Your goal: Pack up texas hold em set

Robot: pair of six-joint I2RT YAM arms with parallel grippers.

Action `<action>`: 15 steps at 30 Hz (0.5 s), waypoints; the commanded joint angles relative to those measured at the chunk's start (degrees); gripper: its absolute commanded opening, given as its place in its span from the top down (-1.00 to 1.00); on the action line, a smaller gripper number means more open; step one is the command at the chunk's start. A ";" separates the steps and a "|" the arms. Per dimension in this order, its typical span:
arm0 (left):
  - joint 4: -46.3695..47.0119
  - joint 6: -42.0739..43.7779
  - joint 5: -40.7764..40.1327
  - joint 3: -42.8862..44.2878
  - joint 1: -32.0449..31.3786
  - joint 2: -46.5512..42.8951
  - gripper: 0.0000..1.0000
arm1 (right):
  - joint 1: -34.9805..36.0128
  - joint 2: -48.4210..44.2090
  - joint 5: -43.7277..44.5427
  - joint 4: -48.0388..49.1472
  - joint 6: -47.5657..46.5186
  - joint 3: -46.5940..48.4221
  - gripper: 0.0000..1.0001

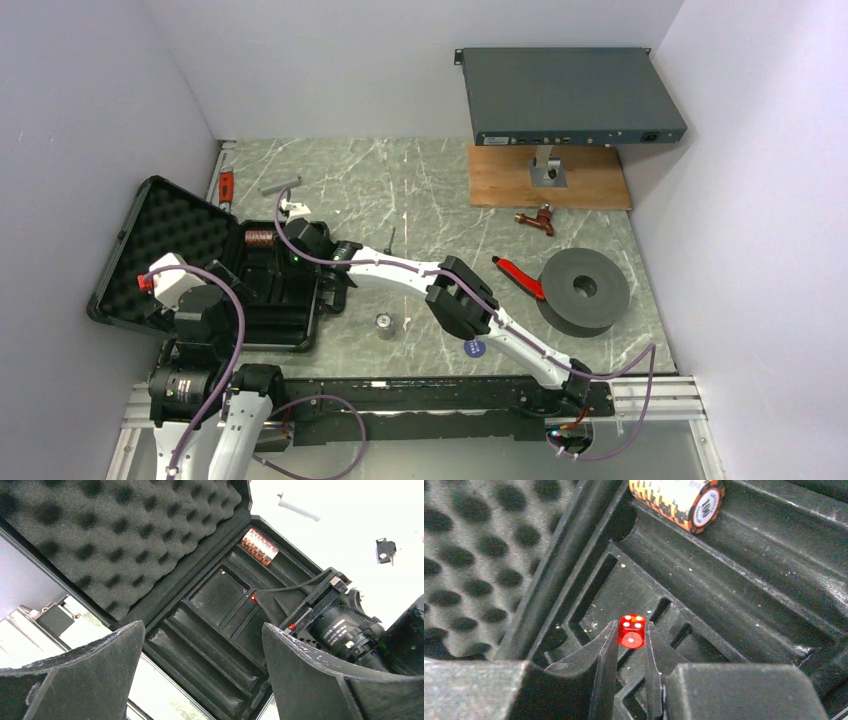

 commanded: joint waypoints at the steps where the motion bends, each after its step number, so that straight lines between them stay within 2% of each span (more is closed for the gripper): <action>1: 0.84 -0.48 -0.72 1.61 0.34 -0.09 -0.86 | 0.34 0.83 6.11 2.09 -2.32 3.00 1.00; 15: 1.82 0.54 0.69 1.22 1.12 0.19 -0.85 | 0.38 4.54 7.95 2.23 -2.97 5.57 1.00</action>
